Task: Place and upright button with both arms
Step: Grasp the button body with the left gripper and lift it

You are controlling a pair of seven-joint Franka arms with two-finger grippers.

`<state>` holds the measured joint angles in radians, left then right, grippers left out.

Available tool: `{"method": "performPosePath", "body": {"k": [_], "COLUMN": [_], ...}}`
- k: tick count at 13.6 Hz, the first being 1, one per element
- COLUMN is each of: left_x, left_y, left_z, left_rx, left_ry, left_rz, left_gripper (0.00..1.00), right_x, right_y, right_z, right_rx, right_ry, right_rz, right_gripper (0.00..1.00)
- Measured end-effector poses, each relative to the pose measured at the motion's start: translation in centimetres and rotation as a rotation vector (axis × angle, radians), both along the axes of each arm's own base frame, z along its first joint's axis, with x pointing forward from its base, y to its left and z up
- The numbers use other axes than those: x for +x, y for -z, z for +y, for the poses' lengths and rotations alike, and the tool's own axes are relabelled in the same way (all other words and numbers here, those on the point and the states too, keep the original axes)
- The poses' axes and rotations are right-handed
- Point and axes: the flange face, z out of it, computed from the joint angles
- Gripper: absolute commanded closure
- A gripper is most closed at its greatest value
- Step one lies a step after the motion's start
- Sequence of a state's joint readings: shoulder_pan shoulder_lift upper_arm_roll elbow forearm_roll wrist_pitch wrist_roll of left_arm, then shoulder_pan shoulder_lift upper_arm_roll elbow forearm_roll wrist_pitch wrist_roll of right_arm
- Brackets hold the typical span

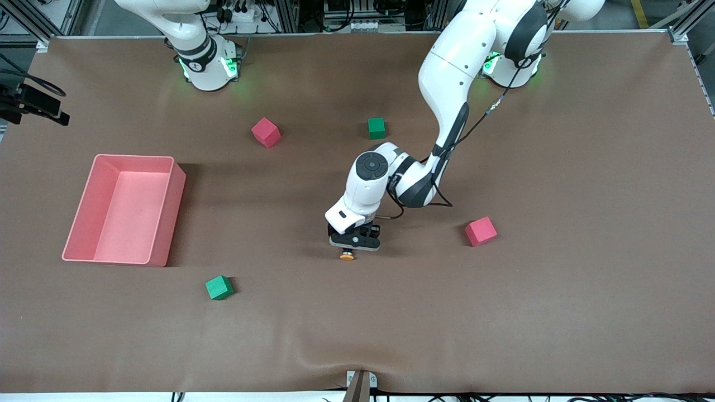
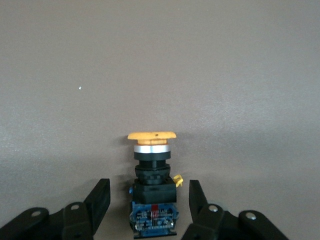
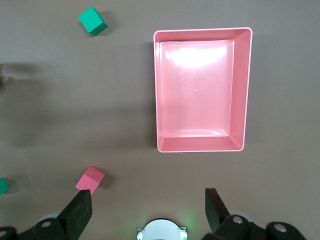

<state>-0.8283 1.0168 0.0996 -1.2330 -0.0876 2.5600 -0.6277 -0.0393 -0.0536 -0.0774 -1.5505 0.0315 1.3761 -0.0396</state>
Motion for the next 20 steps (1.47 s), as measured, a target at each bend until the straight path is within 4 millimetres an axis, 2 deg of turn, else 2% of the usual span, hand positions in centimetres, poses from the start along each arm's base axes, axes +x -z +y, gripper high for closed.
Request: {"method": "performPosePath", "body": {"k": [4,5,9,12,15,20], "left_x": [0.0,0.1,0.5,1.4,1.6,0.3], "left_y": [0.0,-0.2,-2.0,-5.8,-9.4,-11.5], "left_z": [-0.1,-0.2,-0.6,-0.3,0.5,0.4], "left_rx": [-0.003,-0.006,-0.028,-0.045,-0.022,-0.012], "left_ry": [0.001,0.001,0.002,-0.01,-0.034,-0.177], "left_rz": [-0.003,-0.006,-0.029,-0.043,0.0,-0.004], "left_gripper": [0.8,0.84,0.85,0.87,0.85,0.79], "right_x": [-0.1,-0.2,0.0,0.1,0.1,0.1], "right_y": [0.2,0.2,0.8,0.9,0.9,1.2], "right_z": [-1.6,-1.9,-2.6,-2.7,-2.6,-2.6], "right_rx": [0.004,0.004,0.008,0.009,0.009,0.011], "right_ry": [0.003,0.005,-0.006,-0.01,-0.013,-0.015], "right_rz": [0.003,0.003,0.012,0.014,0.014,0.024], "right_gripper": [0.0,0.0,0.0,0.0,0.0,0.0]}}
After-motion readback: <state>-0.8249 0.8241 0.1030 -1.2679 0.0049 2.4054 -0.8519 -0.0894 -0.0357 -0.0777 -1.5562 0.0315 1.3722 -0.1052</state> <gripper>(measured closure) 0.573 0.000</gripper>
